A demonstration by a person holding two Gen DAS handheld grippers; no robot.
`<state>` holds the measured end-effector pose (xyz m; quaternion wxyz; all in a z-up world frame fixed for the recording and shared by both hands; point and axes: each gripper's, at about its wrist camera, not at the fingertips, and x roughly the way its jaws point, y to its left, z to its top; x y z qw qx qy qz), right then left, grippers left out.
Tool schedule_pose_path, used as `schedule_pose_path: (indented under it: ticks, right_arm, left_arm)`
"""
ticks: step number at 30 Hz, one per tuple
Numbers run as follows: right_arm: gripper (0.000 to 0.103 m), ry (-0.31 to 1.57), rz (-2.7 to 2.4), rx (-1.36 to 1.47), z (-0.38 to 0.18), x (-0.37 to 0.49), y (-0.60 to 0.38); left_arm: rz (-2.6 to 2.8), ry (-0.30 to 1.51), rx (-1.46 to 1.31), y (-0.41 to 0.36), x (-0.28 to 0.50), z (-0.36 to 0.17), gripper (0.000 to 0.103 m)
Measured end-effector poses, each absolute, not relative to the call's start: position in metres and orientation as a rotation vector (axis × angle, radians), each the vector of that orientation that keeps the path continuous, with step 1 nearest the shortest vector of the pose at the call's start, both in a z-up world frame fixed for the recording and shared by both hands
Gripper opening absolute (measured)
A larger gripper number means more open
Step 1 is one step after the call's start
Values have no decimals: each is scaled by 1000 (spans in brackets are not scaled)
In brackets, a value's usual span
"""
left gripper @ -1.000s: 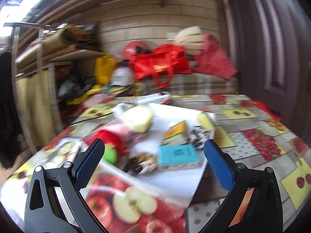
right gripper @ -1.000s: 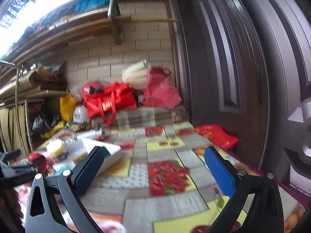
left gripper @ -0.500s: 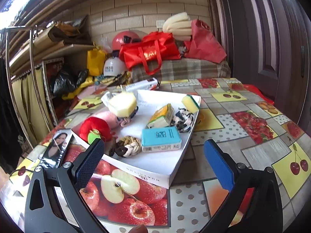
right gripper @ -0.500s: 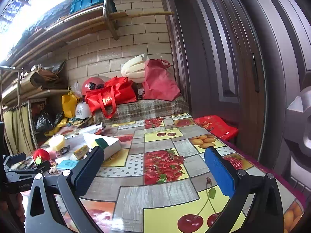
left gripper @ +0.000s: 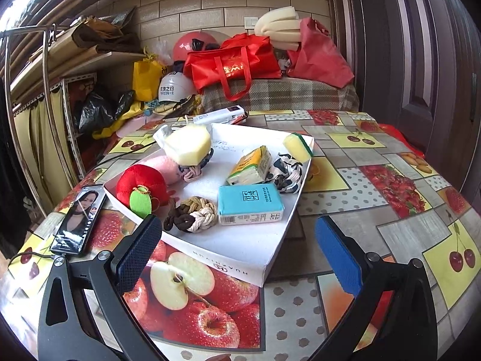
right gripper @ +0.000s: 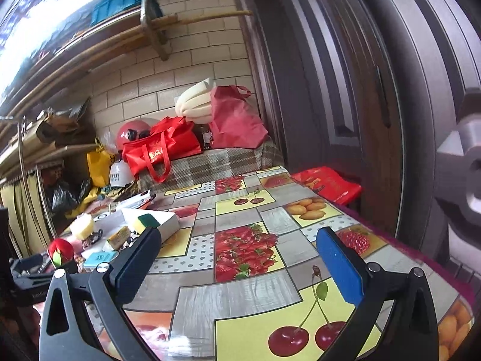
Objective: Organize soft objects
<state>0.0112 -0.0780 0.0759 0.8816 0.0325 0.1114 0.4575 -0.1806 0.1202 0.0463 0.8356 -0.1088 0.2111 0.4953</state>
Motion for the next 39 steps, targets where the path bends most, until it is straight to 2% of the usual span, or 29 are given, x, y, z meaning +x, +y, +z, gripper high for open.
schedule_pose_path:
  ticks: [39]
  right_arm:
    - [103, 246, 965, 55, 77, 14, -74]
  left_arm:
    - [1031, 447, -245, 122, -180, 40, 103]
